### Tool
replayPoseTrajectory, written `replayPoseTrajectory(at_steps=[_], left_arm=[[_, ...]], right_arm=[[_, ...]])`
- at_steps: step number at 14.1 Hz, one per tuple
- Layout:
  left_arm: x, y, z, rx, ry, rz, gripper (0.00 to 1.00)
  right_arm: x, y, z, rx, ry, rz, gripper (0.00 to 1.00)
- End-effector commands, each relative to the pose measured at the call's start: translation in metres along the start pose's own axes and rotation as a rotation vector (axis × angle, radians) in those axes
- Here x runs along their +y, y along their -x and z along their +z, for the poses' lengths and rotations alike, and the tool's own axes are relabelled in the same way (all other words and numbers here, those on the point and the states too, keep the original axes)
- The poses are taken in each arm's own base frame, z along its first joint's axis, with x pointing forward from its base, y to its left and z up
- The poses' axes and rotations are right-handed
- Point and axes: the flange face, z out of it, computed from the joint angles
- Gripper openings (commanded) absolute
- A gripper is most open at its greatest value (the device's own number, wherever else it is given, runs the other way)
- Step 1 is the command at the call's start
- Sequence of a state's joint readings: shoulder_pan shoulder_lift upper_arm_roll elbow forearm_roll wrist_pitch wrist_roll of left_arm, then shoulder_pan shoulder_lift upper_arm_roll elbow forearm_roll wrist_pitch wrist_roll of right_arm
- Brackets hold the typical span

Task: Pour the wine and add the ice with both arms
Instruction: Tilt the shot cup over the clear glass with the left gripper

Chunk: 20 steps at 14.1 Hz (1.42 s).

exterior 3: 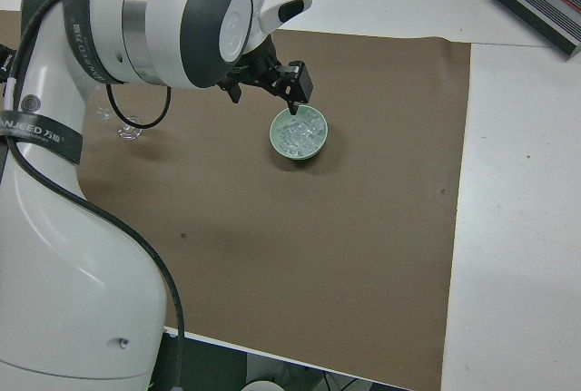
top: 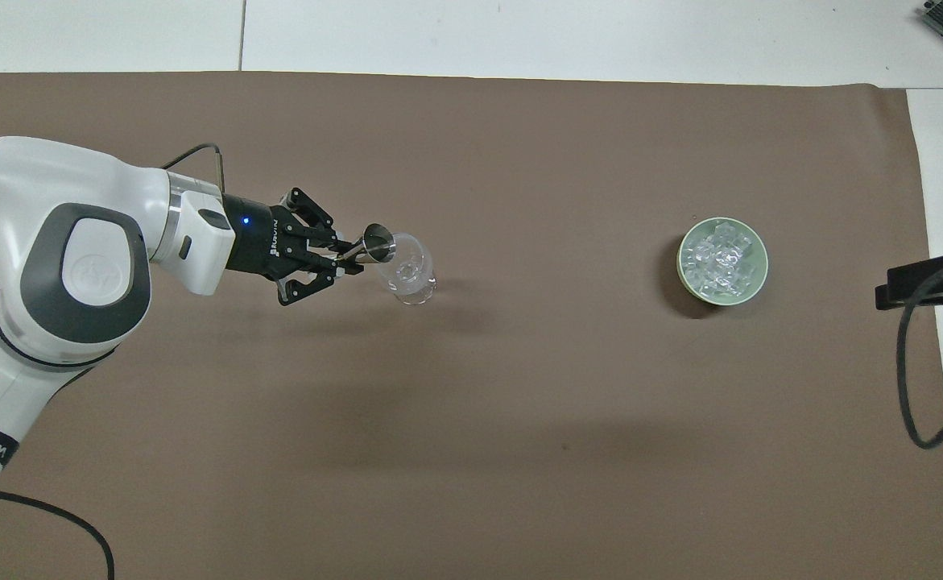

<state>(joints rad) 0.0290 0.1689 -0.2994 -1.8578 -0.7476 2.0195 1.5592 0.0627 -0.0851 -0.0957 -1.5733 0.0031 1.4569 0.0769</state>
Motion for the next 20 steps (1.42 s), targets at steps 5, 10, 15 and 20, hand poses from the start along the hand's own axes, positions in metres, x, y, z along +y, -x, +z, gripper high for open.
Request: replayPoseTrajectory(at_steps=[5,10,15,20], left_arm=[[0.003,-0.022,-0.005,-0.073,-0.034,-0.047,0.00],[0.000,-0.025,-0.008,-0.105,-0.041,-0.034,0.00],[0.003,-0.037,-0.011,-0.178,-0.064,-0.062,0.00],[0.010,-0.047,-0.004,-0.223,-0.066,-0.060,0.00]], right_arm=[[0.001,0.004,-0.003,0.014,-0.028,-0.010,1.00],[0.001,0.004,-0.003,0.014,-0.028,-0.010,1.00],[0.001,0.004,-0.003,0.014,-0.028,-0.012,1.00],[0.001,0.004,-0.003,0.014,-0.028,-0.010,1.00]])
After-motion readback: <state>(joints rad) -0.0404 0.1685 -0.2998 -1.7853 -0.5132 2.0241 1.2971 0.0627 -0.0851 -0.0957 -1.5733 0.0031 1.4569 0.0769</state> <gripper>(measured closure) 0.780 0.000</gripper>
